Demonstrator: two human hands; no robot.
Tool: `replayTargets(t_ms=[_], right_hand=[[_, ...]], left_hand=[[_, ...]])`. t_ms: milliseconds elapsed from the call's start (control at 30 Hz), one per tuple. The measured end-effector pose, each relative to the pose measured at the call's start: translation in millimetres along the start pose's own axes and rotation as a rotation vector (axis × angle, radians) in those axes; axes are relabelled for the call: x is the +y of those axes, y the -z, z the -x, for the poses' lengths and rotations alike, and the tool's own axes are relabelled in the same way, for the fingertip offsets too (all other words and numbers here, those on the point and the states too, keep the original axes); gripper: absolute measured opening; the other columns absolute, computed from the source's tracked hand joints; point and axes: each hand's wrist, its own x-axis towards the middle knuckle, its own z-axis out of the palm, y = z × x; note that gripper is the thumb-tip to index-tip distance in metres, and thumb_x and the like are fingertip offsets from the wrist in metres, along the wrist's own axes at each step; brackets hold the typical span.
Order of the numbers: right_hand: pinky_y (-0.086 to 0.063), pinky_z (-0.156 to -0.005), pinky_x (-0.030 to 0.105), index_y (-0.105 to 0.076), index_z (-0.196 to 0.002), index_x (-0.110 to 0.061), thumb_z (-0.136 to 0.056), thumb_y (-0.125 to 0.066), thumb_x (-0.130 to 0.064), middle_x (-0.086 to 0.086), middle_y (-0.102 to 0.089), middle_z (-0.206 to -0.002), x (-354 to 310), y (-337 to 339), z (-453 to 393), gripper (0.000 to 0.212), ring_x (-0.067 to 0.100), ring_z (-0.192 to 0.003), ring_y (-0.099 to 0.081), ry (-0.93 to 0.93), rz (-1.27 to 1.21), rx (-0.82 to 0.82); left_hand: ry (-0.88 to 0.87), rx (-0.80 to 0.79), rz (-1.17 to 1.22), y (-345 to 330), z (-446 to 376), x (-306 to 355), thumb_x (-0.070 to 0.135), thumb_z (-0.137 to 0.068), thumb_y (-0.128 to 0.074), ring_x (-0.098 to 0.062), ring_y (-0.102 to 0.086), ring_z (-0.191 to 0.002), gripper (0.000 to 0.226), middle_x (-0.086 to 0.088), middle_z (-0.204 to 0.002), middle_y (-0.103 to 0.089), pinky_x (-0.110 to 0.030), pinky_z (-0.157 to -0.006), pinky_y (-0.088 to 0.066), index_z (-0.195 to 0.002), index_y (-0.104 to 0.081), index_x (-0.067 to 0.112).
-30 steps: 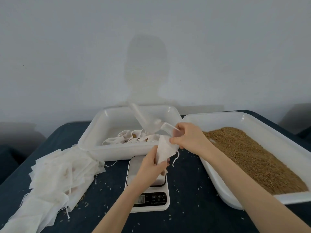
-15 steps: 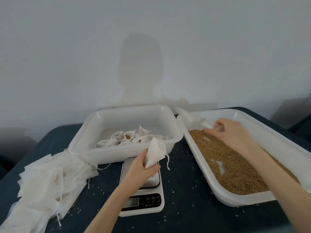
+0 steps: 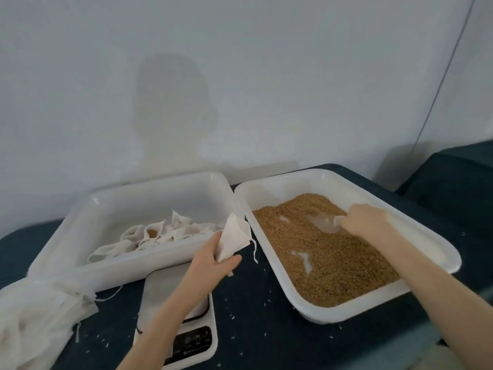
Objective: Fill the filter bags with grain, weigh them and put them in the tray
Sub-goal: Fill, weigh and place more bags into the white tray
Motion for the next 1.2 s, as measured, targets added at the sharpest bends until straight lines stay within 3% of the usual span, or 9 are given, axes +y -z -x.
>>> replayTargets(t_ms=[200, 300, 400, 500, 600, 667, 833, 1033, 1200], right_hand=[[-0.048, -0.086, 0.034, -0.060, -0.116, -0.005, -0.098, -0.046, -0.029, 0.008, -0.062, -0.111, -23, -2, -9, 0.033, 0.026, -0.105, -0.061, 0.039, 0.002, -0.029], [-0.049, -0.068, 0.027, -0.064, -0.111, -0.002, -0.098, -0.046, -0.015, 0.003, -0.057, -0.084, -28, -16, -21, 0.026, 0.019, -0.079, -0.061, 0.062, -0.074, -0.107], [-0.043, -0.054, 0.021, -0.059, -0.117, -0.006, -0.102, -0.041, -0.014, 0.000, -0.053, -0.076, -26, -27, -32, 0.025, 0.010, -0.058, -0.049, 0.121, -0.160, -0.184], [-0.040, -0.051, 0.019, -0.046, -0.080, -0.022, -0.105, -0.036, -0.029, -0.002, -0.049, -0.068, -22, -26, -30, 0.029, 0.010, -0.053, -0.045, 0.236, -0.197, -0.142], [-0.042, -0.056, 0.024, -0.048, -0.101, -0.023, -0.105, -0.029, -0.036, -0.003, -0.045, -0.071, -20, -15, -22, 0.023, 0.012, -0.057, -0.045, 0.309, -0.204, -0.097], [-0.043, -0.055, 0.023, -0.047, -0.115, -0.018, -0.103, -0.023, -0.045, -0.004, -0.048, -0.075, -16, -8, -15, 0.037, 0.010, -0.057, -0.046, 0.336, -0.134, -0.045], [-0.037, -0.043, 0.014, -0.049, -0.109, -0.018, -0.096, -0.023, -0.057, -0.007, -0.052, -0.071, -6, -3, 6, 0.049, 0.004, -0.050, -0.044, 0.399, -0.075, 0.029], [-0.035, -0.038, 0.008, -0.050, -0.120, -0.030, -0.099, -0.038, -0.043, -0.009, -0.057, -0.074, -5, 12, 34, 0.028, 0.000, -0.045, -0.044, 0.537, -0.154, 0.026], [-0.053, -0.065, 0.023, -0.056, -0.117, -0.037, -0.095, -0.053, -0.029, -0.015, -0.067, -0.084, -12, 24, 56, 0.024, 0.003, -0.071, -0.062, 0.728, -0.398, -0.090]], left_hand=[[0.003, -0.003, -0.011, -11, -7, -8, 0.015, -0.085, -0.068, -0.006, -0.065, -0.068, 0.039, 0.009, -0.091, -0.064, -0.025, -0.062, -0.055, -0.108, -0.052, 0.043], [0.020, -0.001, -0.018, -11, -5, -11, 0.016, -0.085, -0.068, -0.004, -0.064, -0.068, 0.040, 0.011, -0.087, -0.064, -0.022, -0.060, -0.053, -0.108, -0.051, 0.043], [0.028, 0.007, -0.017, -4, -3, -14, 0.015, -0.085, -0.068, -0.005, -0.063, -0.065, 0.039, 0.011, -0.085, -0.063, -0.022, -0.060, -0.053, -0.111, -0.052, 0.040], [0.024, 0.022, -0.023, 4, -2, -15, 0.013, -0.085, -0.068, -0.008, -0.064, -0.069, 0.038, 0.009, -0.090, -0.065, -0.026, -0.063, -0.054, -0.111, -0.054, 0.036], [0.028, 0.037, -0.025, 10, 1, -17, 0.010, -0.085, -0.068, -0.009, -0.065, -0.073, 0.037, 0.006, -0.093, -0.065, -0.029, -0.065, -0.056, -0.110, -0.055, 0.034], [0.036, 0.033, -0.029, 11, 3, -19, 0.010, -0.085, -0.068, -0.008, -0.065, -0.072, 0.038, 0.007, -0.091, -0.065, -0.026, -0.063, -0.055, -0.111, -0.055, 0.034], [0.054, 0.045, -0.051, 23, 13, -27, 0.011, -0.084, -0.068, 0.001, -0.060, -0.071, 0.037, 0.020, -0.083, -0.065, -0.019, -0.059, -0.050, -0.106, -0.054, 0.037], [0.084, 0.029, -0.082, 36, 22, -27, 0.018, -0.084, -0.070, 0.003, -0.061, -0.073, 0.036, 0.024, -0.087, -0.064, -0.017, -0.059, -0.050, -0.106, -0.053, 0.040], [0.119, 0.013, -0.100, 44, 28, -25, 0.029, -0.085, -0.070, -0.004, -0.063, -0.081, 0.028, 0.015, -0.091, -0.066, -0.023, -0.064, -0.054, -0.104, -0.053, 0.042]])
